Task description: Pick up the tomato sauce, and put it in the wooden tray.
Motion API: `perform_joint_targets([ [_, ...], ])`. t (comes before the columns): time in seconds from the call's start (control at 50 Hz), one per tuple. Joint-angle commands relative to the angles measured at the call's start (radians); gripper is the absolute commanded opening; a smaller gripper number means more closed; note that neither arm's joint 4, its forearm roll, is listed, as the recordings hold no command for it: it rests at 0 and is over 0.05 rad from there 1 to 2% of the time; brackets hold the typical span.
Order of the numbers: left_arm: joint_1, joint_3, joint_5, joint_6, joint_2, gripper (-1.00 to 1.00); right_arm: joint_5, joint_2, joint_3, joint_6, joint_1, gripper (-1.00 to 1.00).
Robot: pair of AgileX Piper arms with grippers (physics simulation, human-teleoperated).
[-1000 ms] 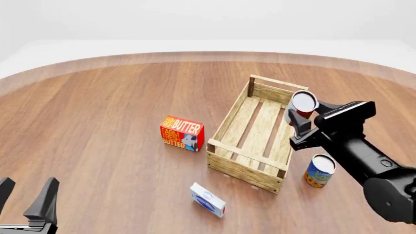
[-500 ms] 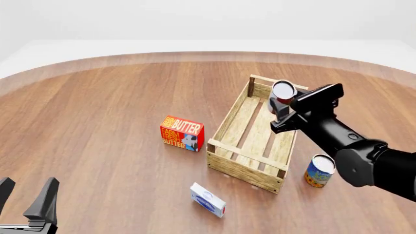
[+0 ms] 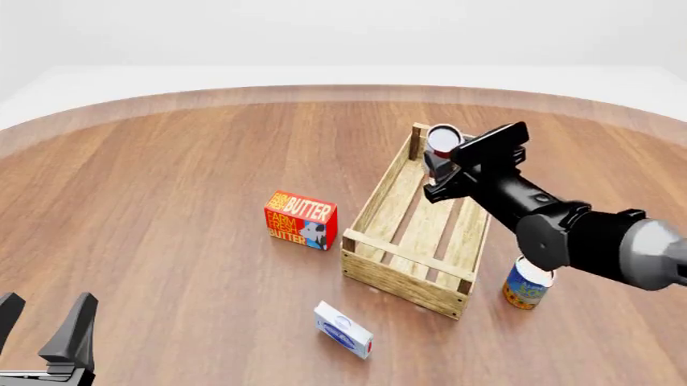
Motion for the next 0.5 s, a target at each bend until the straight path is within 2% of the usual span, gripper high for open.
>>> perform_joint_targets([
  [0.02, 0.000, 0.000, 0.000, 0.000, 0.000, 1.00, 0.007, 0.078, -0.063, 0.019, 0.008, -1.00],
  [0.36, 0.000, 0.000, 0.000, 0.000, 0.000, 1.00, 0.005, 0.150, -0.099, 0.054, 0.008, -1.00],
  [0.4, 0.000, 0.000, 0.000, 0.000, 0.000, 1.00, 0.016, 0.161, -0.107, 0.072, 0.014, -1.00],
  [0.5, 0.000, 0.000, 0.000, 0.000, 0.000, 1.00, 0.010, 0.173, -0.106, 0.066, 0.011, -1.00],
])
